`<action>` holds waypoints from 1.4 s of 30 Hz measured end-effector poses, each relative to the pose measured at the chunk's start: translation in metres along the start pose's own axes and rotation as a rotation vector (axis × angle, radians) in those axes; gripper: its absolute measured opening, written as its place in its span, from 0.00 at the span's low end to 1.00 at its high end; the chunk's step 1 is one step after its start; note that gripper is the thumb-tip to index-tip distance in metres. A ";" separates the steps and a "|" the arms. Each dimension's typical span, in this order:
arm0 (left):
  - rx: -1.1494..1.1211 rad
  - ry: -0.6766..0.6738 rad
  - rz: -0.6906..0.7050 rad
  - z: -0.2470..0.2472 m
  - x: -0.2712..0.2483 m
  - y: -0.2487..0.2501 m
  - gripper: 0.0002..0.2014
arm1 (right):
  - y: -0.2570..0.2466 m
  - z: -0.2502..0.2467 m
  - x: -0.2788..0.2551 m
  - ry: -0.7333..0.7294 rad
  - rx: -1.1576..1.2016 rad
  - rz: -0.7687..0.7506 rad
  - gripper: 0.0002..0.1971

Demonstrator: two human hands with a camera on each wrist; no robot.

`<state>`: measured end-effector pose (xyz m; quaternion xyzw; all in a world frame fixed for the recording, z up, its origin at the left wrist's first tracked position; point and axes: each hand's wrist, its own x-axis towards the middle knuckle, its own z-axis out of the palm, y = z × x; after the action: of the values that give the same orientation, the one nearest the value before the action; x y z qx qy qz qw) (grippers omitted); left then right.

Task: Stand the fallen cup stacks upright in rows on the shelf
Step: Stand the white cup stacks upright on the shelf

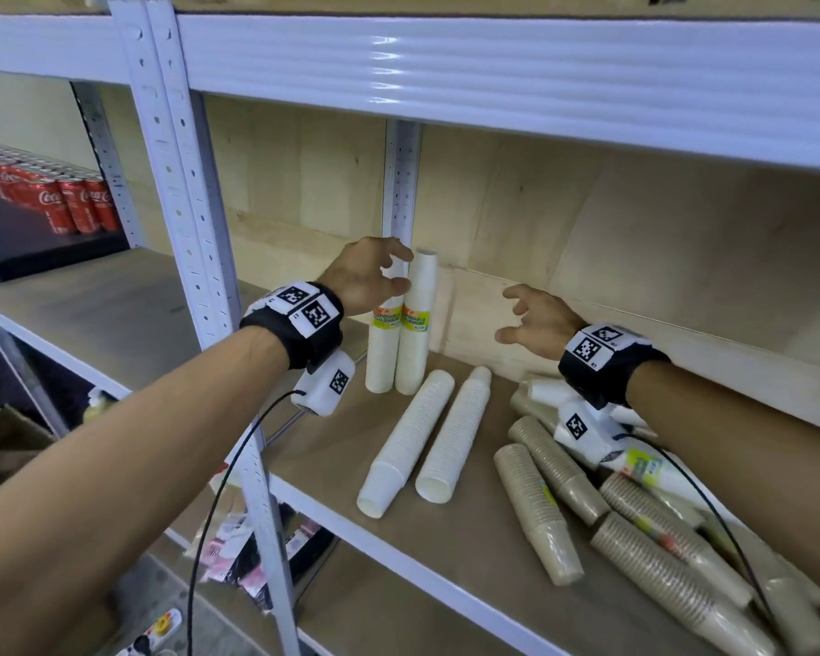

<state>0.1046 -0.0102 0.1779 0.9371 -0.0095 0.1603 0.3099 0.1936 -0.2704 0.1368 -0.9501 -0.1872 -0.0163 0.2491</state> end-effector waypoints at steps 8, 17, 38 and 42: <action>-0.036 -0.160 -0.105 0.051 -0.039 -0.021 0.23 | 0.057 0.010 -0.051 -0.113 -0.060 0.144 0.38; 0.033 -0.431 -0.195 0.101 -0.092 -0.040 0.34 | 0.102 0.020 -0.082 -0.174 -0.213 0.217 0.43; 0.193 -0.595 -0.375 0.135 -0.123 -0.068 0.50 | 0.129 0.038 -0.094 -0.174 -0.384 0.193 0.25; 0.233 -0.599 -0.373 0.125 -0.117 -0.065 0.50 | 0.126 0.028 -0.096 -0.177 -0.350 0.224 0.33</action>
<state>0.0379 -0.0400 0.0098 0.9571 0.0893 -0.1802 0.2086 0.1485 -0.3920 0.0417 -0.9914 -0.0958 0.0625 0.0636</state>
